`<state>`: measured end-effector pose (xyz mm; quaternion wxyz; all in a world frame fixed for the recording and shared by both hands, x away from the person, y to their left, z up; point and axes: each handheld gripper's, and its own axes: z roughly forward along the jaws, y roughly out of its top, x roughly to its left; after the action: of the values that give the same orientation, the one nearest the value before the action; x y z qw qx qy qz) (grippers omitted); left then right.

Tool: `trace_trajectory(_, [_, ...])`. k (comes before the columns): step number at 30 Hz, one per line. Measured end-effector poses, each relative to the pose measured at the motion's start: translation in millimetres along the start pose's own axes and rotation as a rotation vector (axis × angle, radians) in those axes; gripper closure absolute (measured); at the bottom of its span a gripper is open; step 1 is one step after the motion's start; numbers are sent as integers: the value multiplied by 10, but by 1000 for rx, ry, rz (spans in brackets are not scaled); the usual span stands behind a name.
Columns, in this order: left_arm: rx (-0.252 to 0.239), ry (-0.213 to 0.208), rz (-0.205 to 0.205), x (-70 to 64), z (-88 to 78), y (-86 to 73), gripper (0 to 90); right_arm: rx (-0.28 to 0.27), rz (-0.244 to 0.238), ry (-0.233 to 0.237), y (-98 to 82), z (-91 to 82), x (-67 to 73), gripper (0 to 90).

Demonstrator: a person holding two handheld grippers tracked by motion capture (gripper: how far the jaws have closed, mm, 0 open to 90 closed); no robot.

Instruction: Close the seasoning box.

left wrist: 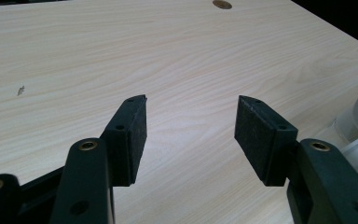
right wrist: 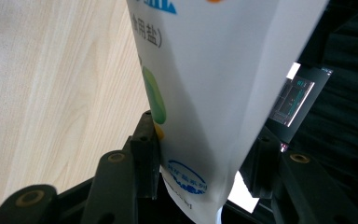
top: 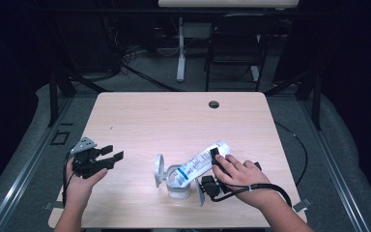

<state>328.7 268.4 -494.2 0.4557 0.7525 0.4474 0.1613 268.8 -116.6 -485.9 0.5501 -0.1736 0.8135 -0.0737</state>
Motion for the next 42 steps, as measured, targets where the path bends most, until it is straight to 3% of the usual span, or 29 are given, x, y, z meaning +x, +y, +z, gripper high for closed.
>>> trace_trajectory(42, [-3,1,-5,5,-6,-1,443,4,-22,-6,8,-22,-8,572])
